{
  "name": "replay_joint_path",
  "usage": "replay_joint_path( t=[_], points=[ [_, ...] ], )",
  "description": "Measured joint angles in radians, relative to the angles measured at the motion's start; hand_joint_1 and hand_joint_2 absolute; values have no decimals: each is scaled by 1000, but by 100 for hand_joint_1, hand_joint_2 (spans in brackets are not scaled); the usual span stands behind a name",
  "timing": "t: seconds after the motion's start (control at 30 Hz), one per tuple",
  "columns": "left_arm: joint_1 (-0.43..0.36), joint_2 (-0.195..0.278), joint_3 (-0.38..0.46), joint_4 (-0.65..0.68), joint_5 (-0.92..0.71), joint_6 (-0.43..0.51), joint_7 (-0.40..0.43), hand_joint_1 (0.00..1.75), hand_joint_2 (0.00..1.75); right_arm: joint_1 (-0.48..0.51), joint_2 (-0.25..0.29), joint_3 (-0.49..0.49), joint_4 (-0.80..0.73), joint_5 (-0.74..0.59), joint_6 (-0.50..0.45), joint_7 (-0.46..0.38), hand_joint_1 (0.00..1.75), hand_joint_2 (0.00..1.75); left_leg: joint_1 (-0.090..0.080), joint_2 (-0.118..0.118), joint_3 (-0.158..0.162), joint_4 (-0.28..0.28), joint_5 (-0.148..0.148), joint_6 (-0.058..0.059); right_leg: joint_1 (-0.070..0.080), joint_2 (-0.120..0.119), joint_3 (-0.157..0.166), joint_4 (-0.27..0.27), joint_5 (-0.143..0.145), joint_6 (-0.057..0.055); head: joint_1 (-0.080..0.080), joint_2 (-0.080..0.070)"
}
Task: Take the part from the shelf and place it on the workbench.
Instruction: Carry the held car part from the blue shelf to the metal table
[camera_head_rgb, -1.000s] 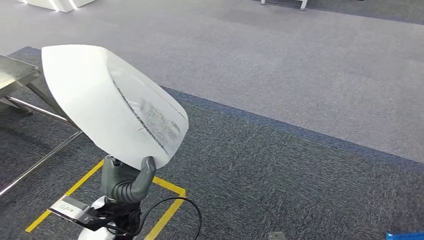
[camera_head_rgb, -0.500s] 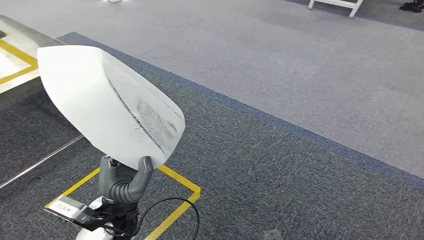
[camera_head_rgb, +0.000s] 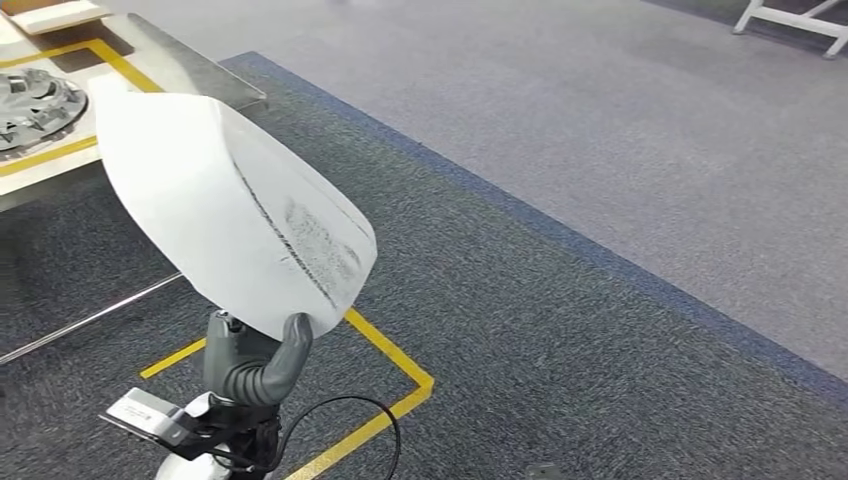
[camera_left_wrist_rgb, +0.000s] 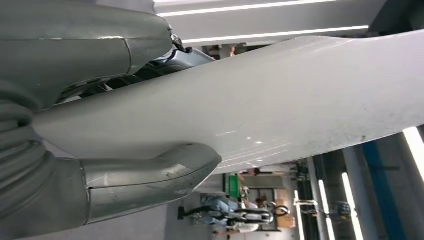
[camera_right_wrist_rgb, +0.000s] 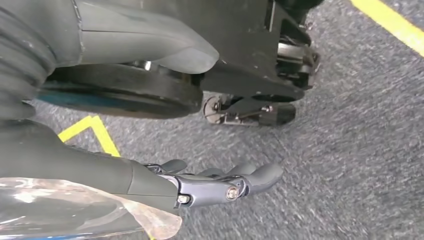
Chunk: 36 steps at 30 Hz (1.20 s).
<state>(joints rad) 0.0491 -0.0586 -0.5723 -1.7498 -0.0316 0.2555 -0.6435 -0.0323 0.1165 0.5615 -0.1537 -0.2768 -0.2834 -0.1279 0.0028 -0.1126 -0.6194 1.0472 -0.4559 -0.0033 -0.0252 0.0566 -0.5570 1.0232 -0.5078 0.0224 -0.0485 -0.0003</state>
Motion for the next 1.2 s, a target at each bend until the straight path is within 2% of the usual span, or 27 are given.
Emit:
replay_joint_path(
  t=[0.03,0.1,0.13,0.17,0.2,0.23,0.27,0.3,0.37,0.4,0.47,0.5,0.53,0.6,0.63,0.67,0.7,0.73,0.77,0.83,0.87,0.9,0.97,1.0,1.07,1.13,1.2],
  points=[
    [-1,1,0,0,-7,1,2,175,175,0,1,0,0,0,0,1,0,175,-1,28,-13,30,-18,-5,0,-15,4,-3,0,-6,-3,0],
    [-2,2,0,1,-22,4,9,175,175,2,1,2,0,0,1,5,0,175,-1,87,-68,150,-80,-14,3,-48,10,-4,-5,-17,-9,0],
    [-2,2,-1,3,-26,5,13,175,175,3,1,3,0,-1,1,7,0,175,1,98,-100,217,-107,-17,5,-65,12,-4,-7,-19,-9,0],
    [-1,3,-1,4,-29,6,15,175,175,4,1,4,0,-1,1,8,0,175,3,102,-122,263,-120,-19,6,-81,14,-4,-9,-19,-9,0],
    [0,5,-1,6,-31,6,17,175,175,3,1,5,0,-1,1,9,0,175,5,104,-127,273,-112,-20,6,-96,16,-4,-12,-19,-9,0],
    [0,6,-1,8,-32,7,17,175,175,3,1,5,0,-1,1,9,0,175,6,108,-111,241,-86,-20,6,-109,19,-4,-15,-18,-9,0],
    [0,7,-1,8,-33,6,19,175,175,2,1,6,0,-2,1,8,0,175,6,118,-78,177,-49,-18,6,-121,24,-4,-18,-16,-9,0],
    [0,7,-1,9,-35,6,21,175,175,2,1,6,0,-3,-1,6,0,175,2,142,-41,107,-22,-15,7,-132,28,-4,-22,-12,-9,0],
    [-1,8,-1,9,-39,4,24,175,175,1,3,6,0,-7,-7,3,0,175,-8,184,5,10,3,-2,12,-150,34,-3,-31,-1,-8,0],
    [0,8,-1,10,-40,3,26,175,175,1,4,6,0,-8,-10,5,0,175,-13,193,9,-3,-1,5,15,-160,37,-5,-34,4,-7,0],
    [3,8,-1,12,-40,1,30,175,175,0,9,6,0,-8,-14,11,0,175,-14,171,7,-10,1,19,15,-177,43,-9,-39,15,-6,0],
    [4,8,-1,12,-41,0,32,175,175,-1,12,6,0,-8,-15,13,0,175,-12,159,8,-13,3,26,13,-167,42,-4,-47,19,-5,0],
    [3,8,-1,13,-41,0,33,175,175,-2,14,6,0,-8,-16,15,0,175,-9,147,10,-17,5,33,12,-145,33,20,-64,23,-2,0],
    [3,7,-1,15,-41,-1,33,175,175,-2,16,6,0,-8,-17,21,0,175,-6,125,13,-19,5,43,10,-84,-21,133,-121,25,5,0],
    [3,6,-1,17,-42,-1,33,175,175,-1,17,6,0,-8,-17,24,0,175,-7,111,13,-19,5,45,11,-68,-60,206,-149,25,7,0],
    [4,6,-1,19,-42,-1,33,175,175,0,17,6,0,-9,-17,26,0,175,-8,97,13,-19,4,46,11,-61,-95,261,-163,24,8,0],
    [4,6,-1,21,-43,-1,33,175,175,1,17,6,0,-9,-17,27,0,175,-8,82,14,-19,4,46,12,-59,-115,284,-157,23,8,0],
    [5,6,-1,23,-43,-1,33,175,175,2,17,6,0,-9,-17,28,0,175,-8,66,16,-18,3,46,12,-56,-117,265,-129,22,8,0],
    [5,6,-1,25,-43,0,33,175,175,2,17,6,0,-9,-18,28,0,175,-8,51,18,-18,3,45,11,-51,-99,209,-86,20,7,0],
    [4,6,-1,26,-43,5,33,175,175,0,17,6,0,-8,-20,25,0,175,-7,24,21,-14,0,39,7,-13,-43,69,-15,18,7,0],
    [4,6,0,26,-43,9,33,175,175,0,17,6,0,-8,-21,24,0,175,-7,13,19,-12,-1,34,6,4,-22,26,-1,17,7,0],
    [5,5,0,26,-42,12,33,175,175,0,17,7,0,-7,-23,22,0,175,-5,3,16,-11,-1,29,6,15,-11,6,-1,14,7,0],
    [7,5,0,26,-42,17,33,175,175,0,17,7,0,-5,-25,21,0,175,-1,-17,11,-13,3,17,9,2,-3,0,0,5,6,0],
    [8,6,0,25,-41,19,32,175,175,0,18,7,0,-4,-26,21,0,175,0,-14,9,-9,0,12,9,-9,0,-4,2,-1,6,0],
    [9,7,1,24,-41,23,30,175,175,-1,19,7,0,-2,-30,15,0,175,-3,25,-10,35,-29,3,7,-32,8,-12,4,-11,1,0],
    [8,8,1,24,-40,26,30,175,175,0,20,7,0,-1,-38,5,0,175,-3,77,-65,156,-88,-3,9,-59,13,-14,1,-17,-3,0],
    [11,8,1,24,-40,29,30,175,175,3,20,7,0,-3,-45,-6,0,175,0,98,-115,256,-119,-7,11,-90,16,-14,-4,-20,-3,0]
  ],
)
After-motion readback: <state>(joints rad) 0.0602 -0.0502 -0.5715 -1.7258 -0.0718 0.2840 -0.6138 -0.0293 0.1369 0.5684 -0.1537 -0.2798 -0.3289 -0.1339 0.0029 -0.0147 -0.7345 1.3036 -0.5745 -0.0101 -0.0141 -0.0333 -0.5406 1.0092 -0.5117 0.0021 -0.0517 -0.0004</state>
